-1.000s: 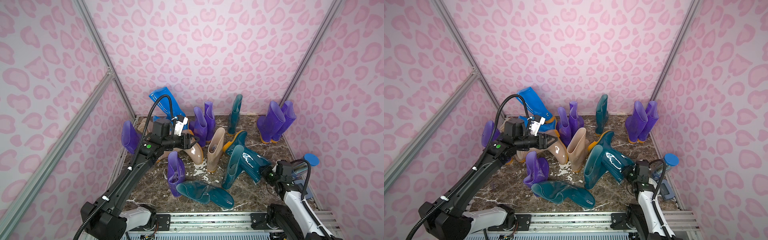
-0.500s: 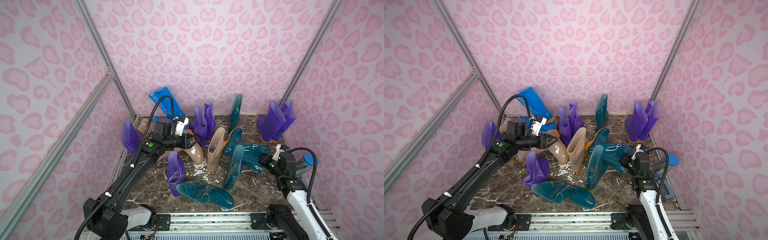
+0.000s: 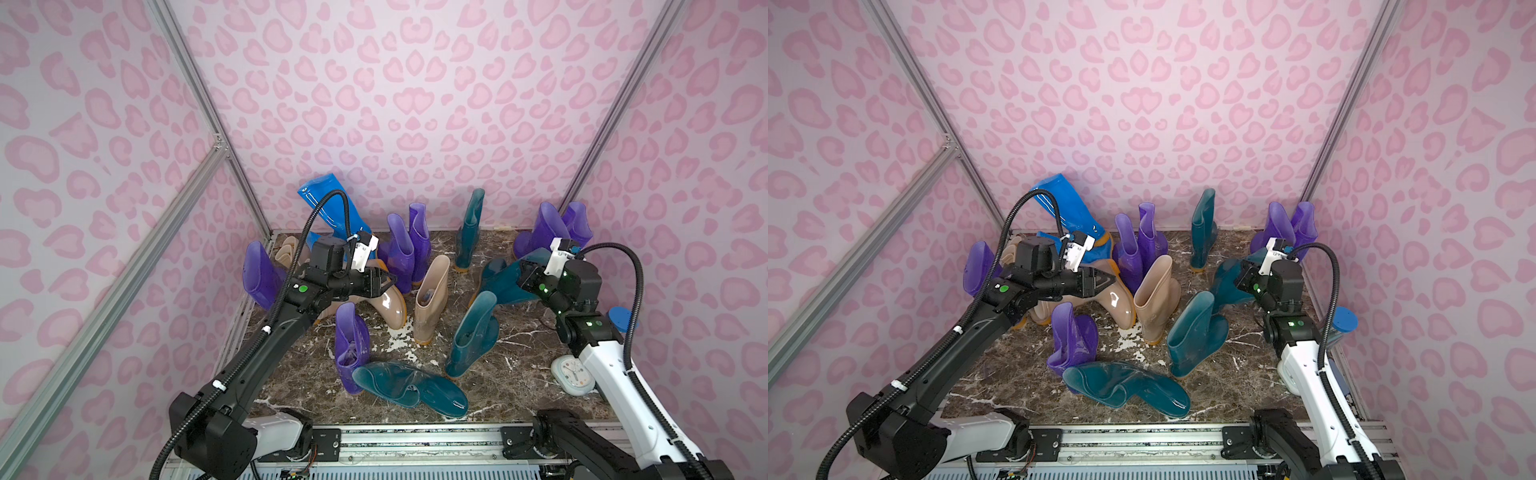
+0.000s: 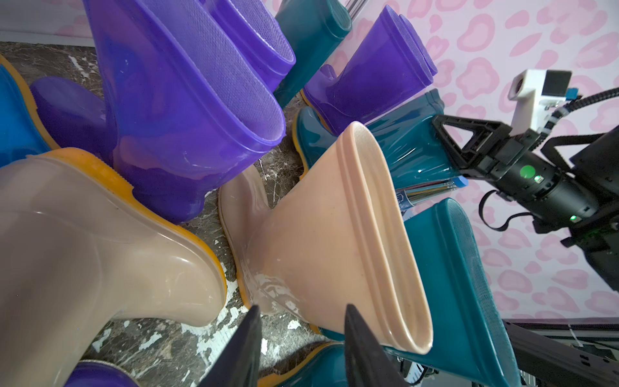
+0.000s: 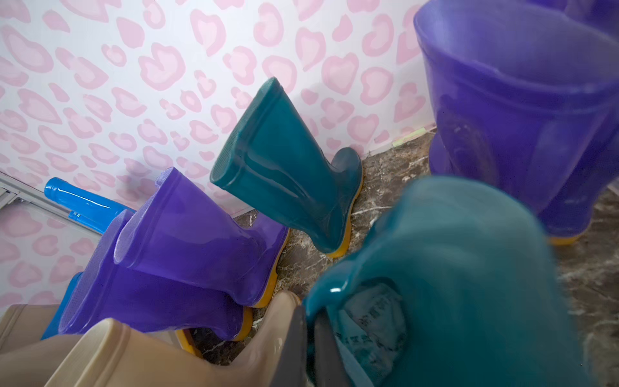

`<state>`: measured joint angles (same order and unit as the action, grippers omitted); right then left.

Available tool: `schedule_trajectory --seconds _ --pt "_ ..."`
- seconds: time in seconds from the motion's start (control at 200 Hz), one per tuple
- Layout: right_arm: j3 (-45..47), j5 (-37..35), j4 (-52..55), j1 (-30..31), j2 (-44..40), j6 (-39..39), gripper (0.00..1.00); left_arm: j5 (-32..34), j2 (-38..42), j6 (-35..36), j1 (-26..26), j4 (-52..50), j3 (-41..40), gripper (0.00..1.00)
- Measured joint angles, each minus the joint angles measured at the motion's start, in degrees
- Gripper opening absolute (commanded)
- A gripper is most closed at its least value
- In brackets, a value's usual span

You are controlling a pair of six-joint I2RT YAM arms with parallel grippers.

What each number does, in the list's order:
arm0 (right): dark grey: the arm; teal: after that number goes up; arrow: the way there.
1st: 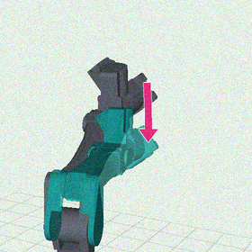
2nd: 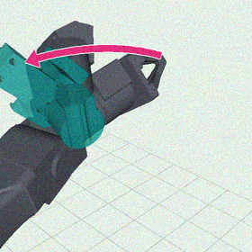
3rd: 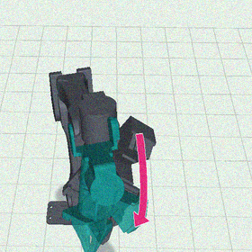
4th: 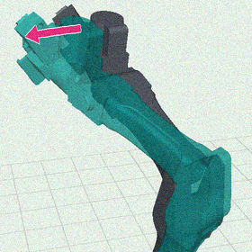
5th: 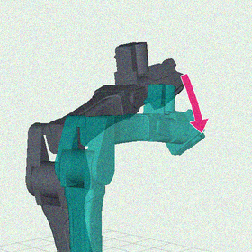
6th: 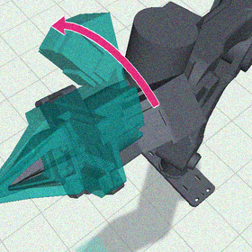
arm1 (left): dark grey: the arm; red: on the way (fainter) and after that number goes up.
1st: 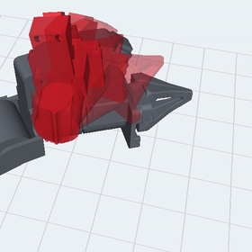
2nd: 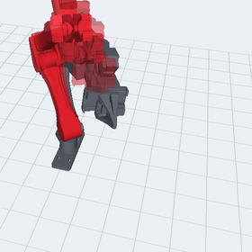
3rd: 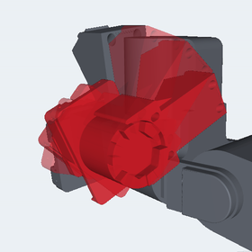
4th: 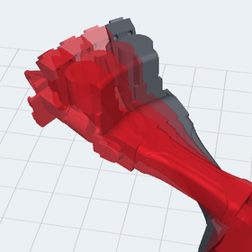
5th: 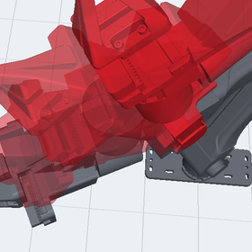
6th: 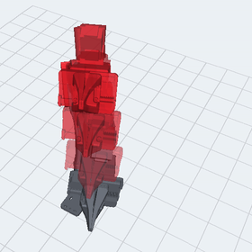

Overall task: Match and arrange rain boots in pairs
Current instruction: Adjust the rain boot at the center of the board.

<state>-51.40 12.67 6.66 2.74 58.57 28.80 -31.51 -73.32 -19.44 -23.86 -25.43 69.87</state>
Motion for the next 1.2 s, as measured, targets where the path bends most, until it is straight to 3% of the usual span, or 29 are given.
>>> schedule_trajectory --seconds 0.67,0.91,1.065,1.135,1.2 --pt "-22.49 4.74 11.08 -2.10 20.98 -13.77 0.00 0.02 0.02 0.00 0.00 -0.17 0.00 0.43" --pt "-31.52 -2.19 15.91 1.66 28.04 -17.42 0.00 0.02 0.00 0.02 0.00 -0.17 0.00 0.45" --pt "-33.70 -7.63 16.81 6.43 30.80 -18.53 0.28 0.07 0.00 0.20 0.00 -0.20 0.00 0.48" --pt "-34.60 -9.14 16.57 8.04 31.56 -18.97 0.33 0.26 0.00 0.22 0.00 -0.20 0.02 0.49" --pt "-34.86 -11.06 16.35 9.27 31.47 -18.88 0.44 0.33 0.00 0.24 0.00 -0.20 0.02 0.50"
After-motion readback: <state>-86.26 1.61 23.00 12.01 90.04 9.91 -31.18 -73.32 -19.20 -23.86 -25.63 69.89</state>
